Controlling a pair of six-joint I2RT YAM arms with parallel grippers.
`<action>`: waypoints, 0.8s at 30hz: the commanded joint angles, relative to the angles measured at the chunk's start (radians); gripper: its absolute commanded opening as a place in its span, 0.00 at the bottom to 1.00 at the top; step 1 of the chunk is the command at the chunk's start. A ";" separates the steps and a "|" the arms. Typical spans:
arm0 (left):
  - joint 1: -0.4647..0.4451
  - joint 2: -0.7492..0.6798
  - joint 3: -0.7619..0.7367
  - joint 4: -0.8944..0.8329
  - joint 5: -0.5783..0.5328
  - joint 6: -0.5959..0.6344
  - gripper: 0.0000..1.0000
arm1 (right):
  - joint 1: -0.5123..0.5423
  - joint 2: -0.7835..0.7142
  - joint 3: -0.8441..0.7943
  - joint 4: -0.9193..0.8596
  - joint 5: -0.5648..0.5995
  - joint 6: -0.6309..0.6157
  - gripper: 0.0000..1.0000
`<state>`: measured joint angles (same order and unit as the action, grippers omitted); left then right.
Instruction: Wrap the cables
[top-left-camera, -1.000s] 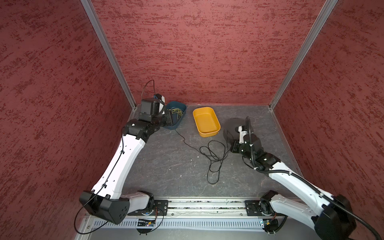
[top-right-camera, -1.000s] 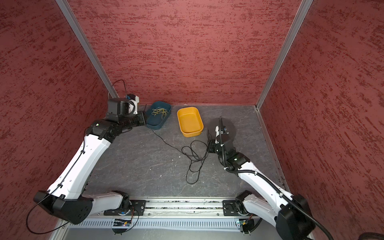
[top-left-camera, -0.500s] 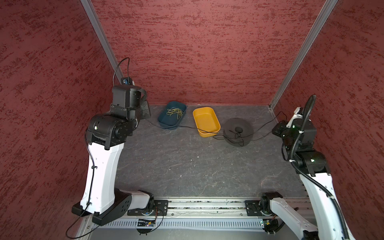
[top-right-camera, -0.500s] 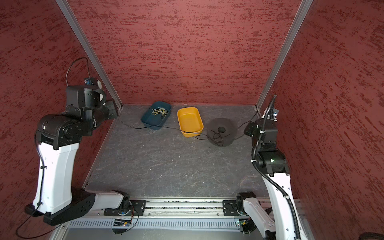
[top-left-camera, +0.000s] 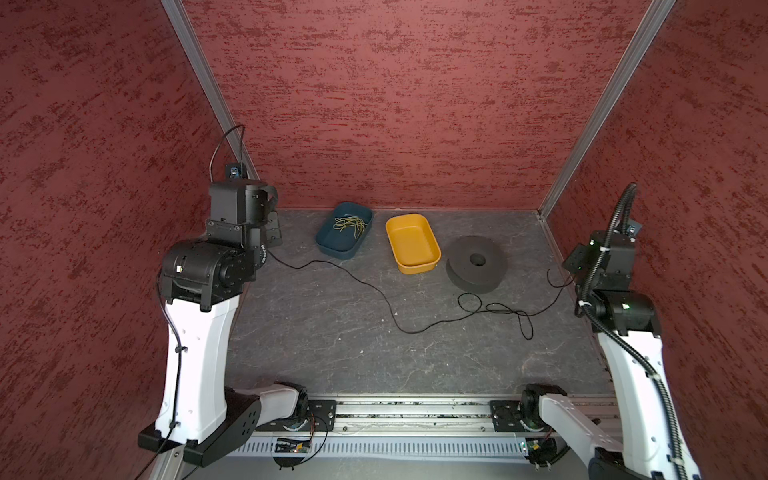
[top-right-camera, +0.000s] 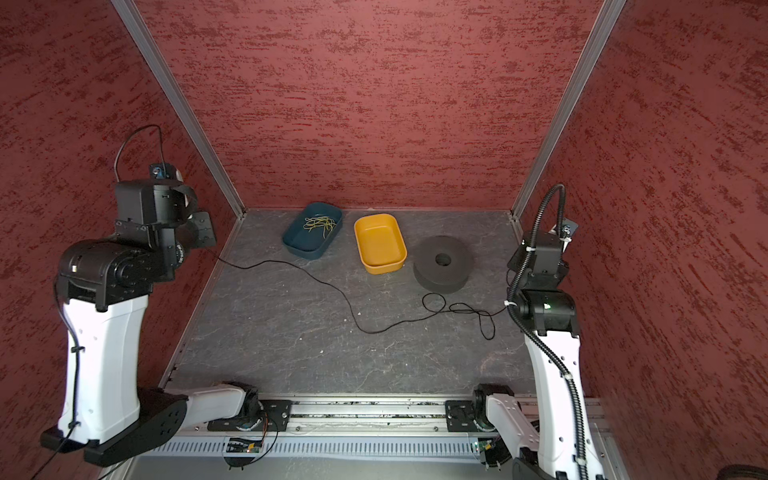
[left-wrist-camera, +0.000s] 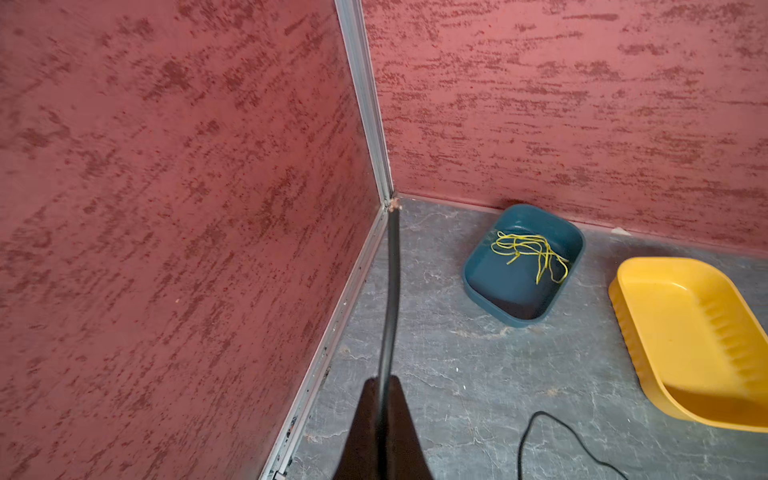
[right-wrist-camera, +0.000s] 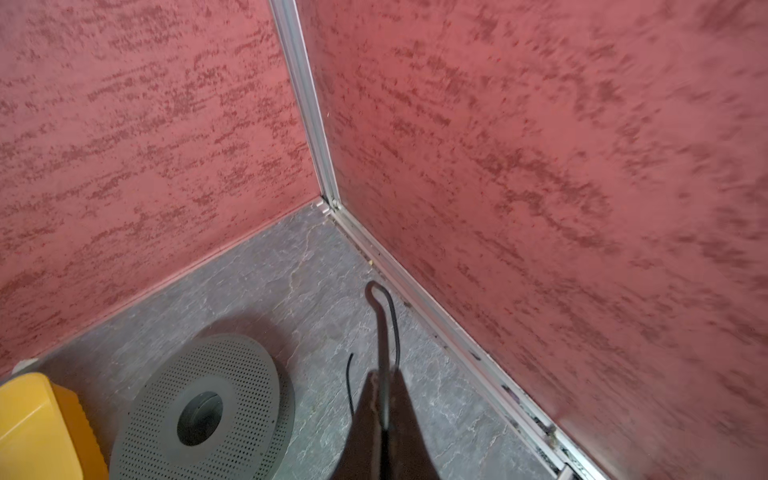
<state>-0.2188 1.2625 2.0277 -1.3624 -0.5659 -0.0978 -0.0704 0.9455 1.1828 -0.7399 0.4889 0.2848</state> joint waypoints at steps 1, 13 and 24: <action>0.002 -0.046 -0.083 0.089 0.089 -0.014 0.00 | -0.005 -0.035 -0.083 0.018 -0.061 0.043 0.03; 0.004 -0.189 -0.500 0.324 0.345 -0.092 0.01 | -0.007 -0.030 -0.231 0.113 -0.161 0.064 0.99; 0.031 -0.175 -0.783 0.581 0.597 -0.171 0.00 | -0.007 0.030 -0.466 0.523 -0.552 0.187 0.93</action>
<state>-0.1989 1.0912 1.2766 -0.8951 -0.0532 -0.2386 -0.0742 0.9527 0.7467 -0.3939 0.0635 0.4198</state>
